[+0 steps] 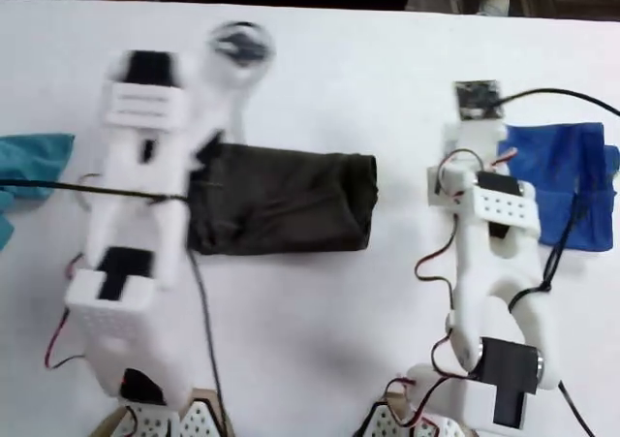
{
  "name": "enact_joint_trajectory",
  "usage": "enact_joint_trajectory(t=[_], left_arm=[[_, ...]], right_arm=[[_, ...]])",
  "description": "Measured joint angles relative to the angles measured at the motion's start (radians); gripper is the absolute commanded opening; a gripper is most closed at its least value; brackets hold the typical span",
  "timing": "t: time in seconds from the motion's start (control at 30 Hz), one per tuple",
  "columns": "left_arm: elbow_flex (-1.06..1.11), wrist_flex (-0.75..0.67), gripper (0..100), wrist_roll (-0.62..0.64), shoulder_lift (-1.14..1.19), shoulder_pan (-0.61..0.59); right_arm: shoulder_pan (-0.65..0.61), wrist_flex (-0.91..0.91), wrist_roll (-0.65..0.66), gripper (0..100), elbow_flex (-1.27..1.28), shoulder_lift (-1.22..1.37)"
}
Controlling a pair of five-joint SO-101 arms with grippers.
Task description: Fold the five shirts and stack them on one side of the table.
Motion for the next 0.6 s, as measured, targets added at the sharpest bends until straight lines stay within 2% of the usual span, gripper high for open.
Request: enact_joint_trajectory(t=[0.23, 0.6], left_arm=[[-0.187, -0.003, 2, 0.015, 0.064, 0.265], [-0.422, -0.006, 2, 0.015, 0.391, 0.416]], right_arm=[[0.075, -0.028, -0.091, 3.6, 0.0, 0.0], [0.077, -0.028, -0.095, 3.6, 0.0, 0.0]])
